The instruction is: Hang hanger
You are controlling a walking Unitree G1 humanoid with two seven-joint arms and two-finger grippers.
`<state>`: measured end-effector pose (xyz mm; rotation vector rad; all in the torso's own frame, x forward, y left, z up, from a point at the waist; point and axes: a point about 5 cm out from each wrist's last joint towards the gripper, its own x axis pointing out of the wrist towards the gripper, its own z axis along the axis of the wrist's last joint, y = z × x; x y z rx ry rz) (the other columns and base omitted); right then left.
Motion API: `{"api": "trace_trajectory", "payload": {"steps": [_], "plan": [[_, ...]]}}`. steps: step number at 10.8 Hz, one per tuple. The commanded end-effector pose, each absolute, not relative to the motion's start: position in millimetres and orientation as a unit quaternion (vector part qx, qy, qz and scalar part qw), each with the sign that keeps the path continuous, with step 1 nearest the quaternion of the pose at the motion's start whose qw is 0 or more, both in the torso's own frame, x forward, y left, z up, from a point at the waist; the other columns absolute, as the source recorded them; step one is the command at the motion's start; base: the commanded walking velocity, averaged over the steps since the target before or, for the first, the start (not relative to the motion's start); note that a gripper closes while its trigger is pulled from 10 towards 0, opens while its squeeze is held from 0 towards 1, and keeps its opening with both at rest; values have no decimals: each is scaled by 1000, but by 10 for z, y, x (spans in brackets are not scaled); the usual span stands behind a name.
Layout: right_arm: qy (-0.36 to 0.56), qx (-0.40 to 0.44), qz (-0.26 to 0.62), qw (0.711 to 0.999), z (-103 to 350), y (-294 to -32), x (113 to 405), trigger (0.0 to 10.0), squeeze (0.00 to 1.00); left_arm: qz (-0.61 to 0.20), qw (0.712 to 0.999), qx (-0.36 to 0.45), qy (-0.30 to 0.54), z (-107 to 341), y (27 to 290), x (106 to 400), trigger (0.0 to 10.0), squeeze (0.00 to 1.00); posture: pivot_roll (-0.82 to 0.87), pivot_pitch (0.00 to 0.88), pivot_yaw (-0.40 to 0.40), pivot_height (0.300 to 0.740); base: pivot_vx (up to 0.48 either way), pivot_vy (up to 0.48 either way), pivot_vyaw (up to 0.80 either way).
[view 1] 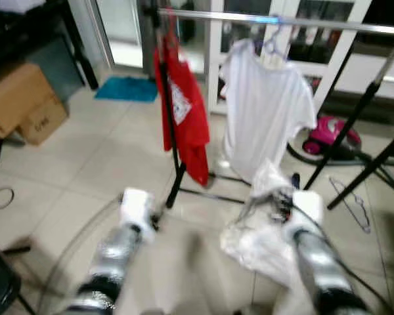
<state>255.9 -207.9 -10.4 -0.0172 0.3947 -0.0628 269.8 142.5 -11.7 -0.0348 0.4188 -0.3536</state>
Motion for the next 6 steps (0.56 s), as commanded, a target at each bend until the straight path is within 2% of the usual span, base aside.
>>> {"api": "trace_trajectory", "payload": {"steps": [1, 6], "plan": [[201, -7, -19, 979, -122, -2020, 2560, 10000, 0, -157, 958, -7, 240, -217, 1579, 2609, 10000, 0, 31, 0, 2, 740, 0, 0, 0], [359, 2, -20, 933, -612, -2046, 2074, 10000, 0, -95, 913, -43, 395, -644, 1711, 2148, 10000, 0, 38, 0, -10, 740, 0, 0, 0]]}}
